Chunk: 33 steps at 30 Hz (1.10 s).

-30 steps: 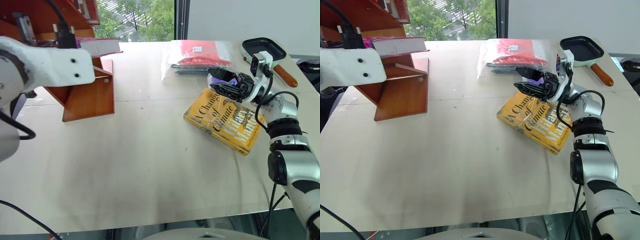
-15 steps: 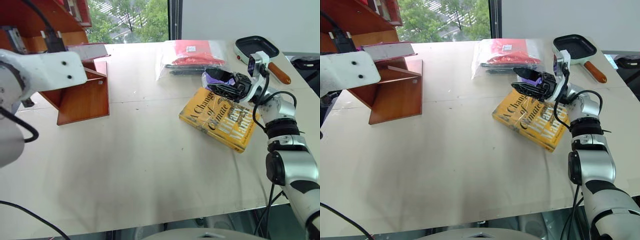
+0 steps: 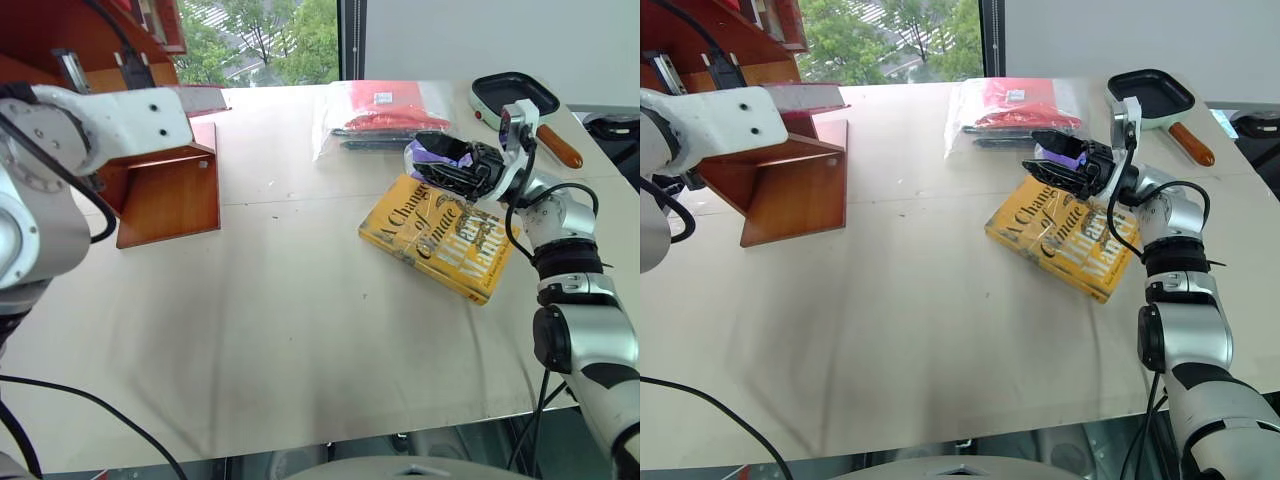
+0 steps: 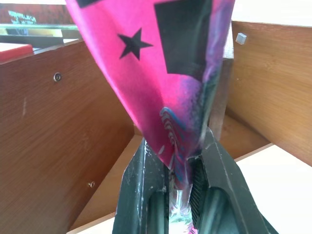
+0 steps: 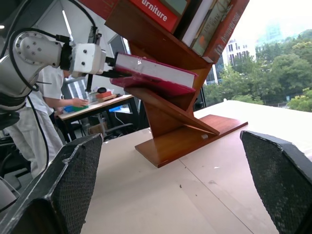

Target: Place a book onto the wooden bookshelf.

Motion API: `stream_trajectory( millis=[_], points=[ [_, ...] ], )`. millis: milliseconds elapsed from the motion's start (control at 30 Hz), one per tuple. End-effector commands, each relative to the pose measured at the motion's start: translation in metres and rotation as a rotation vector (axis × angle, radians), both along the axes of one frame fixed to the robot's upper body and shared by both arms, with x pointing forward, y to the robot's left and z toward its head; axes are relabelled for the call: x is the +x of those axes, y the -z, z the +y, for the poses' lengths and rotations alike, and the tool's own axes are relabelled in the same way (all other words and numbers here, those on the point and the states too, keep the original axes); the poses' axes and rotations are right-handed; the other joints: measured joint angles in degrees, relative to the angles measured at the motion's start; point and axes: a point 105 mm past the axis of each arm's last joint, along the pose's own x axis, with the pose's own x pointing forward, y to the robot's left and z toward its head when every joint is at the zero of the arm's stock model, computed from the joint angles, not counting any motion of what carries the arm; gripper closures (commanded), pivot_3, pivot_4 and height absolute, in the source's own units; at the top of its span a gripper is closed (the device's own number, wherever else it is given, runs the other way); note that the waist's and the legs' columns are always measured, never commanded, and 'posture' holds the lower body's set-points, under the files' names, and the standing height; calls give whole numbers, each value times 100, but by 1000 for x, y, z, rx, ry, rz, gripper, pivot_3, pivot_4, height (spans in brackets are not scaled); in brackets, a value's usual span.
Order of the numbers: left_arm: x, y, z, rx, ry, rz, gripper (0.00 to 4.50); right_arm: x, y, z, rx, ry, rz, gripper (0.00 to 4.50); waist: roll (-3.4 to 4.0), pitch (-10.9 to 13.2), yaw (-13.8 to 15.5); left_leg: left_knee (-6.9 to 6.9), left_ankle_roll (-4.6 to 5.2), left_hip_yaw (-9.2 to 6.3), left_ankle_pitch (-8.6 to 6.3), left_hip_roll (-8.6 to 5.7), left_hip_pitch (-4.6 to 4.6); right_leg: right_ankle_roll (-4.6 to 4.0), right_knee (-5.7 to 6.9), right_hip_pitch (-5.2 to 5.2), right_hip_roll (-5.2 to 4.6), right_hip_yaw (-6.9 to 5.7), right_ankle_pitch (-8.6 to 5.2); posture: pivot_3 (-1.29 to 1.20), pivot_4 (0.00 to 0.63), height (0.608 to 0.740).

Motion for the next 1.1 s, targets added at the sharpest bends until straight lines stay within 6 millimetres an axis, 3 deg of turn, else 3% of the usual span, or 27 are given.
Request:
stream_trajectory(
  millis=[33,200,233,300,500,867,967,1033,1100],
  points=[
    [0,-1,19,-40,-85,17,3500,-4,-13,-9,24,22,-54,0,0,-1,-29,0,0,2,0,0,4,0,2,0,1,4,0,0,150,740],
    [1,-2,23,-64,-104,24,1270,-5,-11,-12,24,36,-55,0,0,-1,-25,0,0,9,0,5,4,0,7,-5,10,10,0,0,150,740],
    [1,-2,24,-65,-107,25,588,-5,-11,-13,24,39,-55,0,0,-1,-20,1,0,9,0,7,-3,0,3,-7,8,9,0,0,150,740],
    [1,-2,25,-68,-111,24,81,-5,-11,-14,23,45,-55,0,0,-1,-12,1,0,10,0,7,-11,0,-1,-8,6,10,0,0,150,740],
    [-7,-4,27,-84,-125,14,81,-5,-10,-17,20,52,-53,0,-1,-1,-3,0,-19,11,11,6,-23,1,-10,-7,2,9,0,0,150,740],
    [-41,-43,-20,-225,65,-224,81,-5,-3,-24,-20,59,-11,0,-3,0,-3,2,-12,11,7,6,-18,2,-13,-7,2,8,0,0,150,740],
    [-41,-48,-53,-437,245,-321,81,-7,1,-28,-41,66,0,0,-7,-1,48,15,1,2,-1,6,-17,1,-7,-5,2,0,0,0,150,740],
    [-39,-24,-84,-770,410,-283,81,-11,11,-33,-53,86,23,0,3,-9,55,32,2,-1,-1,6,-16,1,0,3,4,2,1,0,150,740],
    [-40,20,-103,-1090,458,-195,81,-19,29,-36,-91,142,27,0,21,-29,135,44,2,-12,-1,3,-6,3,-8,29,0,-4,0,0,150,740]
  ],
)
